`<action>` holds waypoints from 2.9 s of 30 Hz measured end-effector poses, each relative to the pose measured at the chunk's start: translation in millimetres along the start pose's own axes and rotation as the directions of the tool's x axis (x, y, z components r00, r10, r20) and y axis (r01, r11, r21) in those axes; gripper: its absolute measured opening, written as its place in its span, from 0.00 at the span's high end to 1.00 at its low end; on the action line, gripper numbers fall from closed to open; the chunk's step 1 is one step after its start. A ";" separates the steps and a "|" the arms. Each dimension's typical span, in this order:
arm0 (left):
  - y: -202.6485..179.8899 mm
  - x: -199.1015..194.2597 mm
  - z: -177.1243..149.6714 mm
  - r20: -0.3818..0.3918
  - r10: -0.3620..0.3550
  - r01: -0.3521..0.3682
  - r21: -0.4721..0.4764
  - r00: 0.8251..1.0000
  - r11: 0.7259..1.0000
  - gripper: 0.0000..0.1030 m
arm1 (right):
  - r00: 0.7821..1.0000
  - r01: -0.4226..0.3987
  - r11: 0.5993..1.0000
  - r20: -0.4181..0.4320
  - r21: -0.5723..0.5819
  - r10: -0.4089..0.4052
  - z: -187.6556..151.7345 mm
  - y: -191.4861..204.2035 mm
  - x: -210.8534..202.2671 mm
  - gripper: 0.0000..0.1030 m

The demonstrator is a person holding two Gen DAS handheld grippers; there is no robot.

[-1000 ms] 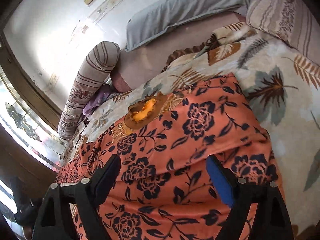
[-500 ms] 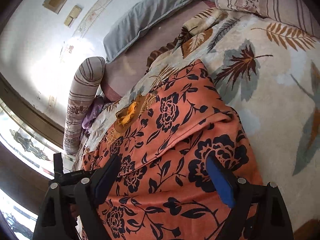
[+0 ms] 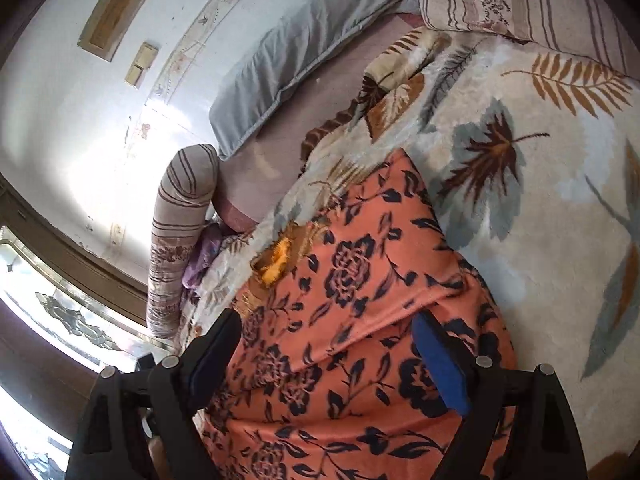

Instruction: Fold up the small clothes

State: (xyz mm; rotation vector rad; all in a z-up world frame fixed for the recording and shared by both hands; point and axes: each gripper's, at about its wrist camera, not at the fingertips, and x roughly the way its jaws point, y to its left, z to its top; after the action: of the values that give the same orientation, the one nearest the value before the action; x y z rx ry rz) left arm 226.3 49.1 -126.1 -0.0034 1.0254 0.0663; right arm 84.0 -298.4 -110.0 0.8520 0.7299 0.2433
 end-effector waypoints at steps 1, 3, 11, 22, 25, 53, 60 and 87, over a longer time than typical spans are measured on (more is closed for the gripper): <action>0.7 -4.9 0.7 -0.002 -0.029 0.029 -0.001 1.000 1.000 0.52 | 1.000 -0.023 1.000 -0.003 -0.002 0.023 10.3 5.2 6.5 0.05; 4.5 -17.2 0.7 0.007 -0.061 0.061 -0.007 0.998 0.998 0.52 | 0.992 -0.103 0.994 -0.068 0.032 0.105 30.7 3.4 34.2 0.04; 122.5 -73.7 -23.7 0.212 -0.163 0.221 -0.289 0.964 0.931 0.28 | 0.985 0.147 0.989 0.090 -0.003 -0.146 19.9 -2.2 6.1 0.07; 376.5 -15.4 -70.7 0.312 -0.088 0.315 -0.823 0.946 0.472 0.30 | 0.951 0.248 0.857 -0.057 -0.451 -0.305 -119.2 30.5 49.2 0.01; 398.5 -1.3 -65.2 0.309 -0.066 0.305 -0.836 0.949 0.455 0.30 | 0.957 0.235 0.869 -0.054 -0.436 -0.286 -122.0 27.0 47.0 0.01; -96.4 -134.5 64.5 0.347 -0.313 0.292 0.113 0.884 0.950 0.67 | 0.979 0.161 0.918 -0.057 -0.362 -0.195 -111.4 21.4 43.0 0.01; -104.6 -51.3 -4.3 -0.003 -0.181 0.180 0.111 0.984 0.977 0.32 | 0.989 0.111 0.953 -0.065 -0.281 -0.134 -104.4 16.1 29.0 0.01; 163.7 -69.8 -80.9 0.218 -0.057 0.152 -0.449 0.974 0.880 0.31 | 0.883 0.423 0.828 -0.035 -0.368 -0.467 8.2 114.7 98.0 0.93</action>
State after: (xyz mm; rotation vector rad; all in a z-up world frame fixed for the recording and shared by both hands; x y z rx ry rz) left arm 111.8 205.9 -103.9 -0.4833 0.7864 0.2087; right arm 171.3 -182.6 -67.3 0.3080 0.9486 0.0002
